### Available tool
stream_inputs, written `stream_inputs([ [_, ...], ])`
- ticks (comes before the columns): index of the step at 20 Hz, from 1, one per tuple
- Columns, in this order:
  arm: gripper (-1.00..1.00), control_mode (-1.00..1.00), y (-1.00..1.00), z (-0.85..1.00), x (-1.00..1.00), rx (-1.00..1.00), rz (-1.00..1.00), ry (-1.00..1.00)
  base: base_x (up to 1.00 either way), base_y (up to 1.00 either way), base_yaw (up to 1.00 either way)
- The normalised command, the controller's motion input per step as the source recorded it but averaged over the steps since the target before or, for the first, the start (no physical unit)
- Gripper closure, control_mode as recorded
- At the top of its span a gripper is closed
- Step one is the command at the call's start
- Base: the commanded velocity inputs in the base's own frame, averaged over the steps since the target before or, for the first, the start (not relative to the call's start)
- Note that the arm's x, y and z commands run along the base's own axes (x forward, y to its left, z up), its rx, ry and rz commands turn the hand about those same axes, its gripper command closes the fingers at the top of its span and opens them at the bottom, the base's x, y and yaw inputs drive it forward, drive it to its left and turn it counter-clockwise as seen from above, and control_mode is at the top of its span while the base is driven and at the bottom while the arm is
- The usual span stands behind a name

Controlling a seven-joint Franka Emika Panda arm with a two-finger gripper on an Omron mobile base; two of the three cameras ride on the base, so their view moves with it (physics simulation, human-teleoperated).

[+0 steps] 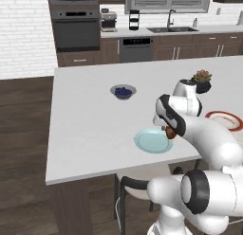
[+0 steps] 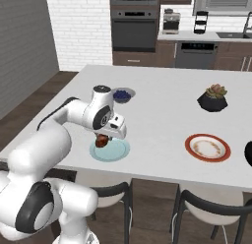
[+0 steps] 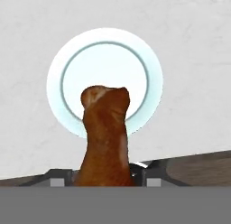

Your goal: Pick the chicken drumstick and sweet potato from their plates and place them in the bowl. Then put the bowl in the fridge.

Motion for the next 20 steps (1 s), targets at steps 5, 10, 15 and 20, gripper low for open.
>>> stream_inputs([
  [5,1.0,-1.0,0.0,0.53,-0.42,0.02,0.0,0.01,0.0,0.0,0.0],
  [10,1.0,-1.0,0.01,0.48,-0.27,0.0,0.0,0.05,0.0,0.0,0.0],
  [15,1.0,1.0,-0.03,0.06,-0.14,0.0,0.0,0.0,-0.46,-0.48,-0.06],
  [20,1.0,1.0,0.0,0.0,0.0,0.0,0.0,0.0,-0.18,-0.99,-0.03],
])
